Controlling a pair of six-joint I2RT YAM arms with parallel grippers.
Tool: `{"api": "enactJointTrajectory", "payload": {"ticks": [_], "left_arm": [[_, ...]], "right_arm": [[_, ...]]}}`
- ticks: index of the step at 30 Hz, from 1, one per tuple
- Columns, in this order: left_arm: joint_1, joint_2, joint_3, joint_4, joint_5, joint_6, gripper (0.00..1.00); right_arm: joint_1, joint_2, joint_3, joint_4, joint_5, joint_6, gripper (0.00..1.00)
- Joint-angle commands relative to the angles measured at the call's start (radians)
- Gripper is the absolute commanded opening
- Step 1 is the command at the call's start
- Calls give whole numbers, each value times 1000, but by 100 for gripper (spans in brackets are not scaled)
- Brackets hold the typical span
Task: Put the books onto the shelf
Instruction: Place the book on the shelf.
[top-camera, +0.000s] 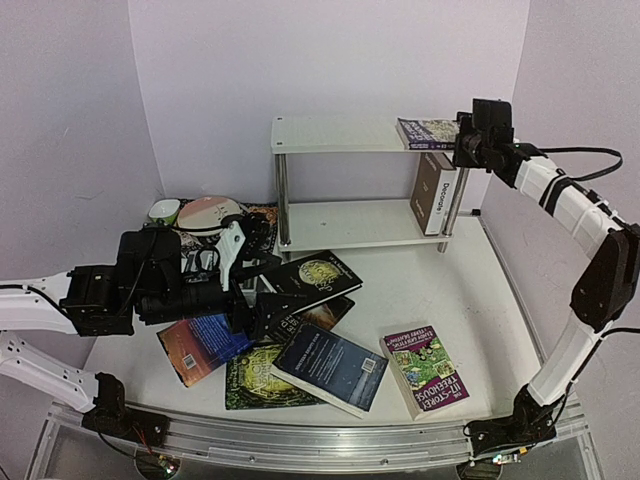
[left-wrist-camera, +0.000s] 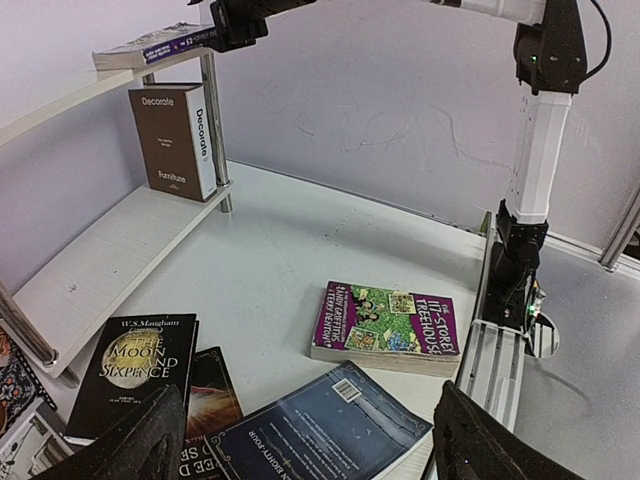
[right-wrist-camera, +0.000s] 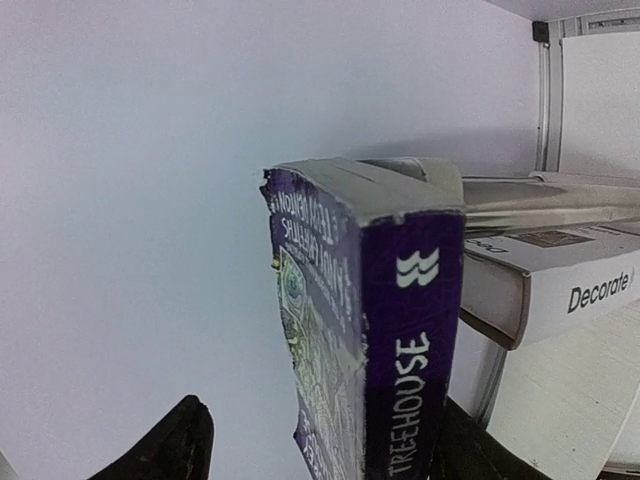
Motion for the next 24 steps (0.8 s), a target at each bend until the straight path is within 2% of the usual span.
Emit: {"api": "enactJointTrajectory", "payload": {"ticks": [1, 5, 8, 10, 12, 20, 24], "left_arm": [[4, -20, -1, 11, 8, -8, 86], [4, -16, 6, 8, 8, -1, 86], [3, -11, 11, 7, 5, 5, 87], [3, -8, 13, 6, 4, 7, 87], [4, -2, 15, 7, 5, 7, 87], [3, 3, 14, 2, -3, 20, 87], [3, 1, 12, -1, -7, 24, 87]], "right_arm": [[-2, -84, -46, 15, 1, 3, 74], [-13, -72, -40, 9, -41, 1, 64], [-22, -47, -10, 3, -83, 6, 38], [-23, -22, 24, -7, -107, 5, 30], [-25, 6, 64, -23, -124, 5, 26], [-34, 139, 214, -56, -179, 54, 22], [-35, 153, 231, -57, -163, 55, 42]]}}
